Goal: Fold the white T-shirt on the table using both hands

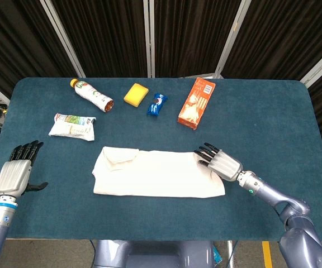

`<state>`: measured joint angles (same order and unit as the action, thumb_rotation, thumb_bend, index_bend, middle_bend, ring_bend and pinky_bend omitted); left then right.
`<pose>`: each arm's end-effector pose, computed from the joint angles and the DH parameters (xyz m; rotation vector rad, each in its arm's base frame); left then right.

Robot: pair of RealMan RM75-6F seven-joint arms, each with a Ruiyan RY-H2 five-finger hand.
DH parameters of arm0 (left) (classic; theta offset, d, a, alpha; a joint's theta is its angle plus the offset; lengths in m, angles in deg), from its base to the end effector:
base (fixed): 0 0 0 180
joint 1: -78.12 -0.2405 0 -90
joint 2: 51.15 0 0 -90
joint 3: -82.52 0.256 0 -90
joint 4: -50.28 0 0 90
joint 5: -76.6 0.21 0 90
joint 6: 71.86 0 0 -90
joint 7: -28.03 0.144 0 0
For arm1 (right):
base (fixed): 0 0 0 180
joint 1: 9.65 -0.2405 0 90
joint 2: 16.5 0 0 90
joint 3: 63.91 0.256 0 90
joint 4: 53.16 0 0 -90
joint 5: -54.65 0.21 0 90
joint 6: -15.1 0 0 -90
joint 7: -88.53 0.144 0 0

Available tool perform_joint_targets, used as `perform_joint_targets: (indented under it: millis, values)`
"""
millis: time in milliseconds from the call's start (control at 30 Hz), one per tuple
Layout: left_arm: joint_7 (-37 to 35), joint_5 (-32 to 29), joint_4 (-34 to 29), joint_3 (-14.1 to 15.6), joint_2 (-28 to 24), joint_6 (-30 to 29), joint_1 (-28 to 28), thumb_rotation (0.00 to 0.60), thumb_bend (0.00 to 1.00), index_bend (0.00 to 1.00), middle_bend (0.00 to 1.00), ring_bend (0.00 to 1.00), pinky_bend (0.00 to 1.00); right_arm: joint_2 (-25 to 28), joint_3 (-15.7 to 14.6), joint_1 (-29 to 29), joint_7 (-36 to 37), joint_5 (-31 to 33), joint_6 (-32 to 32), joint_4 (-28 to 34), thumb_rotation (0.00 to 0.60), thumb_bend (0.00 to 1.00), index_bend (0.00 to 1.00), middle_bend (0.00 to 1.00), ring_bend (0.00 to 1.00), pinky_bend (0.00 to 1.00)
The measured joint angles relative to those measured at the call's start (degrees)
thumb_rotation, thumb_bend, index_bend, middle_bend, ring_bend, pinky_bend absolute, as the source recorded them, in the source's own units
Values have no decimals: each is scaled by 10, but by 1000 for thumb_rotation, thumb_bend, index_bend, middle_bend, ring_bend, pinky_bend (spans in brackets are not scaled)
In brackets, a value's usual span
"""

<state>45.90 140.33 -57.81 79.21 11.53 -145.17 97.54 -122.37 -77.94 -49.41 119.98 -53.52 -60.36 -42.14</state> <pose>-0.2601 0.2384 0.1264 -1.4546 -1.0615 -0.7329 -0.2685 -0.3622 -0.0079 2.3219 -0.3309 0.8573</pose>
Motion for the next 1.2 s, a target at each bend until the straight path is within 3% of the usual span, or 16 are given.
perform_joint_targets:
  millis: [133,433,1200]
  values:
    - [0,1,0,-1,0,2,-1,600,148,0,0,0,0,-2,2,0,3,5,-2,2,600,426,509,68,0,76]
    - [-1,4,1,-3,0,7,-2,600,147,0,0,0,0,-5,1,8,6,13,-5,2,600,456,655,86,0,104]
    - [-10,20,-4,-4,-4,14,-7,600,148,0,0,0,0,36,-13,46,-25,10,-67,1,600,463,676,61,0,152]
